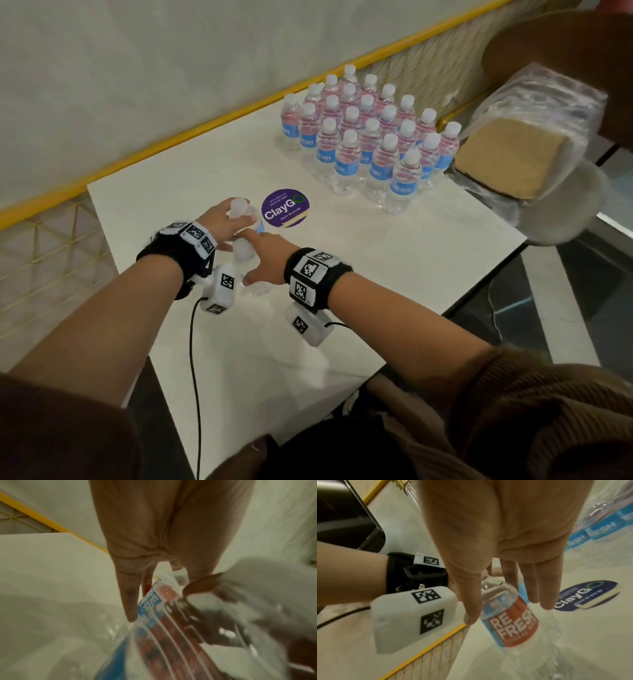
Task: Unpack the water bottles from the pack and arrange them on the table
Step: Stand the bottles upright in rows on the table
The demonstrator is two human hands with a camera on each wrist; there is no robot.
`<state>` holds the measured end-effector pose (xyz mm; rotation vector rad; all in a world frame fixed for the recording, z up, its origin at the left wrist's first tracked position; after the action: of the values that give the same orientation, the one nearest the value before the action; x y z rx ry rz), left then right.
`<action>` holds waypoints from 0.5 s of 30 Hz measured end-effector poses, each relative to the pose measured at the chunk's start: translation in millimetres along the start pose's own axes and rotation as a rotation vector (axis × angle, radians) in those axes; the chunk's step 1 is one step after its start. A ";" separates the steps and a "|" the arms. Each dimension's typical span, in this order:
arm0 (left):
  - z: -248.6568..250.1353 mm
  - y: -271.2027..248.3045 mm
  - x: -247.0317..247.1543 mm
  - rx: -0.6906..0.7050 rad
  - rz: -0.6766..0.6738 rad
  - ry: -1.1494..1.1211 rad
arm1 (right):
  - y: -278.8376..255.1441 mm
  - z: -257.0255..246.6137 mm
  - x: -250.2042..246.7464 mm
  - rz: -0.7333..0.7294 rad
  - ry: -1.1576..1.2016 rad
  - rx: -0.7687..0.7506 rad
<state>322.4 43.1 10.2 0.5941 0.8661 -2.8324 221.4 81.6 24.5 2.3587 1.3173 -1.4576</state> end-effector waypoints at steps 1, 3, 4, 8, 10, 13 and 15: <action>-0.6 -2.5 1.9 0.030 0.014 -0.027 | -1.1 1.1 2.1 0.025 0.022 0.016; -4.8 -4.7 7.6 0.069 0.036 -0.082 | -3.7 5.6 2.6 0.084 0.065 0.043; -6.4 -7.0 11.8 0.081 0.044 -0.117 | -5.5 8.8 1.5 0.113 0.079 0.056; -1.9 -15.0 30.2 0.136 0.102 -0.174 | -13.3 28.2 -4.6 0.176 0.117 0.121; -0.5 -10.5 40.7 0.139 0.116 -0.167 | -17.5 38.8 -9.6 0.193 0.106 0.149; -3.5 8.8 61.1 0.118 0.100 -0.162 | -25.2 58.4 -19.0 0.226 0.079 0.186; 1.3 17.7 79.2 0.111 0.079 -0.186 | -31.9 76.4 -27.1 0.263 0.091 0.230</action>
<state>253.5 27.7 -29.7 0.3602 0.6435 -2.8211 141.1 49.4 14.5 2.6466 0.8493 -1.5066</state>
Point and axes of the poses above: each hand's wrist, its own y-axis towards the middle knuckle, its own x-axis out of the palm, z = x × y, the point moved 9 cm from there along y, towards the middle knuckle, and after that the axes turned 6 degrees about -y, right-handed, at the moved point
